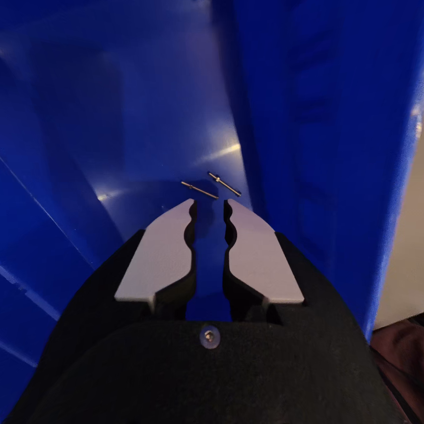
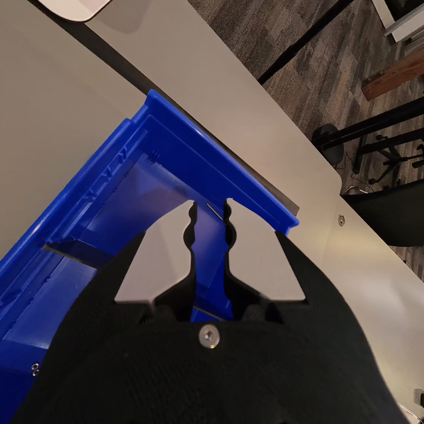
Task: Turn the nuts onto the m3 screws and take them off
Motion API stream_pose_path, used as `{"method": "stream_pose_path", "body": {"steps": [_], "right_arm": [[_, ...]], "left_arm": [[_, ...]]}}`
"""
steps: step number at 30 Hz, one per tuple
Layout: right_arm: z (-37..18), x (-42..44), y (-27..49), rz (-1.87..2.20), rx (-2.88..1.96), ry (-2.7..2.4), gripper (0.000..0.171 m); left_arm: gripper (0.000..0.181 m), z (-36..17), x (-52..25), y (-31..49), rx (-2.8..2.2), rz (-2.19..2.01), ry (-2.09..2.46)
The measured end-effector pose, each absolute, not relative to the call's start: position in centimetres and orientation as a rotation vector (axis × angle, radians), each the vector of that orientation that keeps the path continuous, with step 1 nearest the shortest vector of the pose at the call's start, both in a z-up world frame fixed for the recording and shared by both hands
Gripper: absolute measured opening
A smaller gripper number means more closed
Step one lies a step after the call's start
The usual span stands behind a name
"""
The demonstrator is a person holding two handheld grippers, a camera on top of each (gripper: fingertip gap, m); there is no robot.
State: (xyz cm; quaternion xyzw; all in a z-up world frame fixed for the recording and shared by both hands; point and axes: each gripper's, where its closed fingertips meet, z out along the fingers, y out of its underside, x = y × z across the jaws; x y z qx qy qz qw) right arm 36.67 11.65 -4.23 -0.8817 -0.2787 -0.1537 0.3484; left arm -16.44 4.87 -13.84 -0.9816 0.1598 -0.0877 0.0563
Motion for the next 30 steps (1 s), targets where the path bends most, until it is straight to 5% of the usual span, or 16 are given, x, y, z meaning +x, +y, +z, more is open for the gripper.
{"method": "stream_pose_path", "body": {"steps": [24, 30], "right_arm": [[-6.0, 36.4, 11.6, -0.479, -2.328, -0.817, 0.027], [-2.7, 34.4, 11.8, -0.405, -2.191, -0.776, 0.026]], "left_arm": [[0.003, -15.4, -18.2, 4.9, -3.023, 0.059, 0.639], [0.003, -6.2, -15.2, 6.9, -2.61, -0.253, 0.58]]}}
